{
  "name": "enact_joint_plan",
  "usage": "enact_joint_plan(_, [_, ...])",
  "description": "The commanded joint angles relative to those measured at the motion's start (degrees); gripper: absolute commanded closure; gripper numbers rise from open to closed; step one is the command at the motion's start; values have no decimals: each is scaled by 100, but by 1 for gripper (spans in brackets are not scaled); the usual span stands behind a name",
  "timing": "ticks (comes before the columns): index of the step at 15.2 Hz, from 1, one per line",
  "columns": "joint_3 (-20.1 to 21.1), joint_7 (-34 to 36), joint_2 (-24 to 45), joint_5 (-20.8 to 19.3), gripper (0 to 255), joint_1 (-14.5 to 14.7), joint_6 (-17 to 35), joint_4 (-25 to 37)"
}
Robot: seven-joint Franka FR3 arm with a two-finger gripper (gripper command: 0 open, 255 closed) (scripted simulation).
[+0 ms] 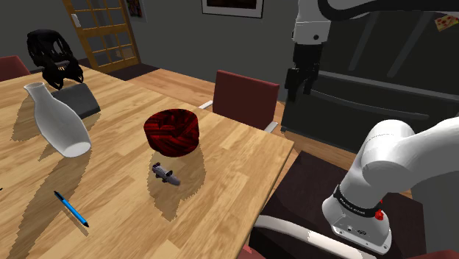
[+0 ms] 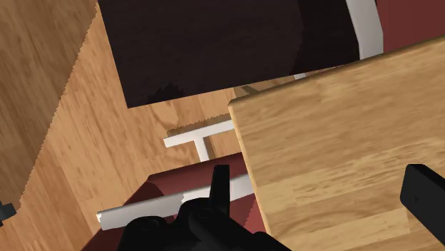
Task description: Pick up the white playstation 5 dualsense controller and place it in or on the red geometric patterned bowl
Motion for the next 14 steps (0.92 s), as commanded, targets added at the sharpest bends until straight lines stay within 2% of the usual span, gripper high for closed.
enact_joint_plan(1, [0, 0, 0, 0, 0, 0, 0, 0])
enact_joint_plan(8, [643, 572, 717, 574, 0, 372, 939, -34])
enact_joint_plan(14, [1176, 1020, 1547, 918, 0, 642, 1724, 206])
